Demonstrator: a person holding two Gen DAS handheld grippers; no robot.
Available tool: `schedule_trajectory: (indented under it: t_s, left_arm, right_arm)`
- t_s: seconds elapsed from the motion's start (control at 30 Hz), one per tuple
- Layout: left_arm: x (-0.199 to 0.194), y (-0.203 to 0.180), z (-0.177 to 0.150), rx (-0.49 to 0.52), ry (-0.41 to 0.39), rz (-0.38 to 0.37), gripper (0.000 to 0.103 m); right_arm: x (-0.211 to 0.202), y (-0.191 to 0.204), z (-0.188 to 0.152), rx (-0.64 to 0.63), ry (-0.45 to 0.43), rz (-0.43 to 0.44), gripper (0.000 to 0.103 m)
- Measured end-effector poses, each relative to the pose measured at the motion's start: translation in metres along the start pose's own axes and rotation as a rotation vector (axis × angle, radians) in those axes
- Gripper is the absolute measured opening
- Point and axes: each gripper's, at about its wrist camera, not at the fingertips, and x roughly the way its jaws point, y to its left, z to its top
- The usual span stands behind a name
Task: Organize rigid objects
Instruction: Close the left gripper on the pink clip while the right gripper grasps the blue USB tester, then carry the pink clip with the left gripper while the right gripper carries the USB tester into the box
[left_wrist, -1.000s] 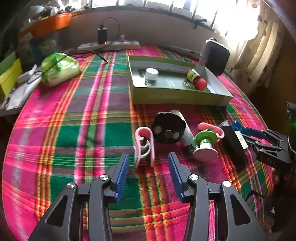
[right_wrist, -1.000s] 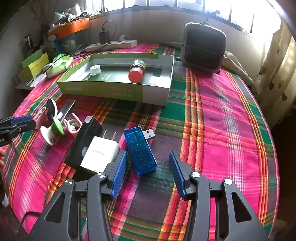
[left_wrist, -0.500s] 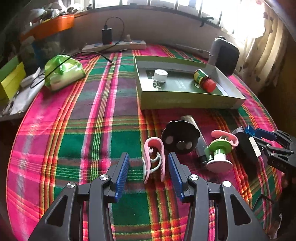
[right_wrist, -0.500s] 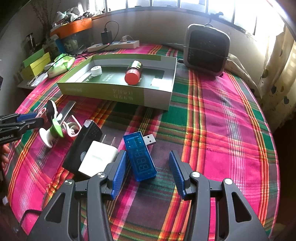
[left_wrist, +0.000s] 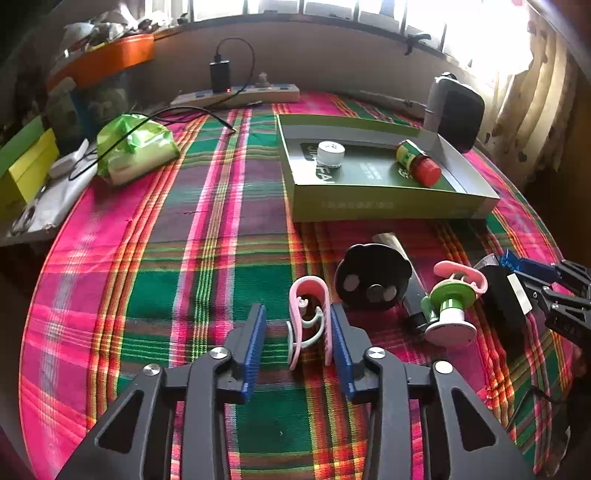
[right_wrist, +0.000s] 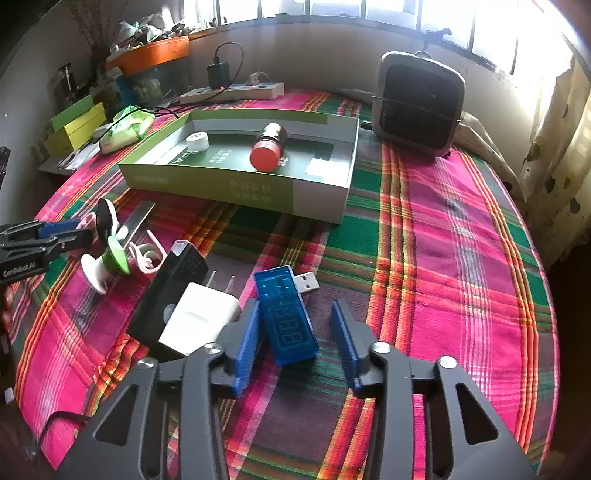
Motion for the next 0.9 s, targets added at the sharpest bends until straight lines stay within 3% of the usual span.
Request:
schedule_trajectory:
  t_s: [0.23, 0.4, 0.9]
  left_arm:
    - [0.0001, 0.0021, -0.0006, 0.001, -0.002, -0.001, 0.022]
    - [0.0000, 0.0020, -0.0008, 0.000, -0.002, -0.002, 0.022]
    - [0.0002, 0.0014, -0.0011, 0.002, -0.002, -0.004, 0.022]
  right_arm:
    - [-0.0007, 0.0024, -0.0005, -0.006, -0.001, 0.007, 0.031]
    - [-0.0009, 0.0025, -0.0003, -0.006, -0.002, 0.006, 0.025]
    - [-0.0015, 0.0026, -0.0004, -0.004, -0.002, 0.004, 0.025]
